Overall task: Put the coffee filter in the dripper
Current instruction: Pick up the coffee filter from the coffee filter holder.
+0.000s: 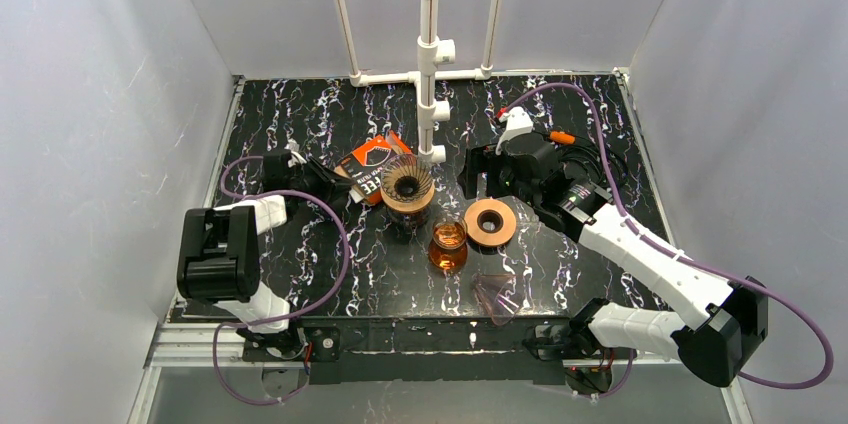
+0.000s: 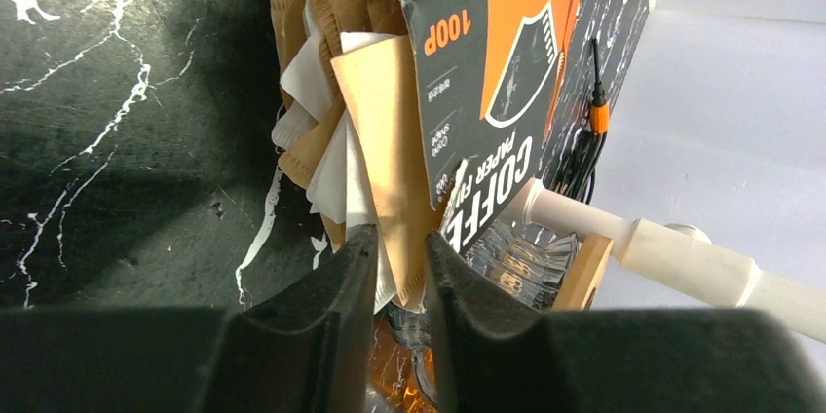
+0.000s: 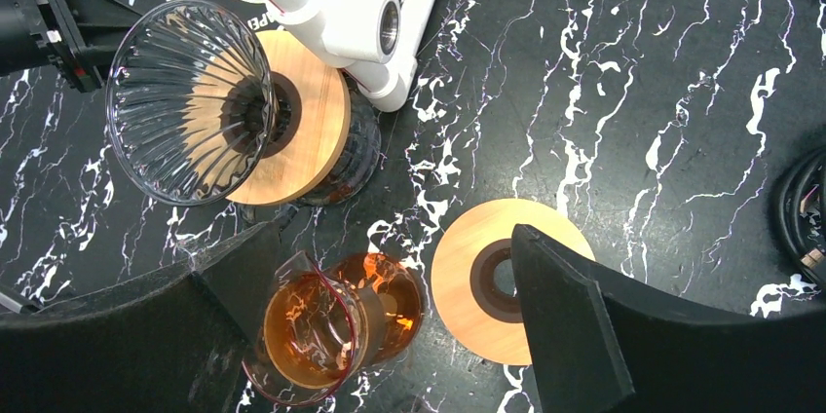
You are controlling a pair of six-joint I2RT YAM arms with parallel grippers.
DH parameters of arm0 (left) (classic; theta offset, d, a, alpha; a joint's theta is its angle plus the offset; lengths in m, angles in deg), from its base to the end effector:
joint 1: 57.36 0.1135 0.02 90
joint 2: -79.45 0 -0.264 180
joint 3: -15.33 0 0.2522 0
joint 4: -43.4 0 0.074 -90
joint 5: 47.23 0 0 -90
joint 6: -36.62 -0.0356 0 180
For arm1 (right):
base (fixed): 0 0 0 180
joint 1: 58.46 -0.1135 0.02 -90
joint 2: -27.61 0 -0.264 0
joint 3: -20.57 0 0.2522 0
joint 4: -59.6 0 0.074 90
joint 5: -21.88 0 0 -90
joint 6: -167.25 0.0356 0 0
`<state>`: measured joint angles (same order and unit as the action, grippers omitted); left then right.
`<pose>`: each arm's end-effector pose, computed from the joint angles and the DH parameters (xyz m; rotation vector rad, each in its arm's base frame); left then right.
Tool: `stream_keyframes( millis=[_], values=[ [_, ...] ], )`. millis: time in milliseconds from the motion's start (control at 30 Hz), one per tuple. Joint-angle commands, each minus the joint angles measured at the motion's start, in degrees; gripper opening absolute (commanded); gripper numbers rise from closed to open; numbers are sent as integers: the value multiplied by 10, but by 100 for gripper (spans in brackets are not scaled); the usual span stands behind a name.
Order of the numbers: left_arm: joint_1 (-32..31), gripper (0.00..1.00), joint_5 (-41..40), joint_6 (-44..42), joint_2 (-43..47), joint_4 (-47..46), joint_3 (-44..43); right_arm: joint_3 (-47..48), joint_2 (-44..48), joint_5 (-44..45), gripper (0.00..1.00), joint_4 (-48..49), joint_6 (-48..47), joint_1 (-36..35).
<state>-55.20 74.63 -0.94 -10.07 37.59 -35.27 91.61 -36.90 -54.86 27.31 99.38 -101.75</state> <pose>0.3018 -0.0074 0.1621 -0.7167 2.1407 -1.0899 0.1911 0.1688 0.3333 -0.2279 2.0297 0.4918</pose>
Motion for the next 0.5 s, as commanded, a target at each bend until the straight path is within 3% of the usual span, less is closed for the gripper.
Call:
stream_keyframes(
  millis=[0, 233, 367, 467],
  values=[
    [3, 20, -13, 9, 0, -19, 11, -3, 4, 10, 97, 6, -1, 0],
    [3, 21, -11, 18, -27, -41, 8, -1, 3, 8, 97, 6, -4, 0],
    [2, 41, -11, 21, -36, -48, 6, -1, 2, 8, 97, 5, -4, 0],
    [2, 38, -14, 23, -38, -51, 7, -1, 3, 7, 97, 5, -4, 0]
  ],
)
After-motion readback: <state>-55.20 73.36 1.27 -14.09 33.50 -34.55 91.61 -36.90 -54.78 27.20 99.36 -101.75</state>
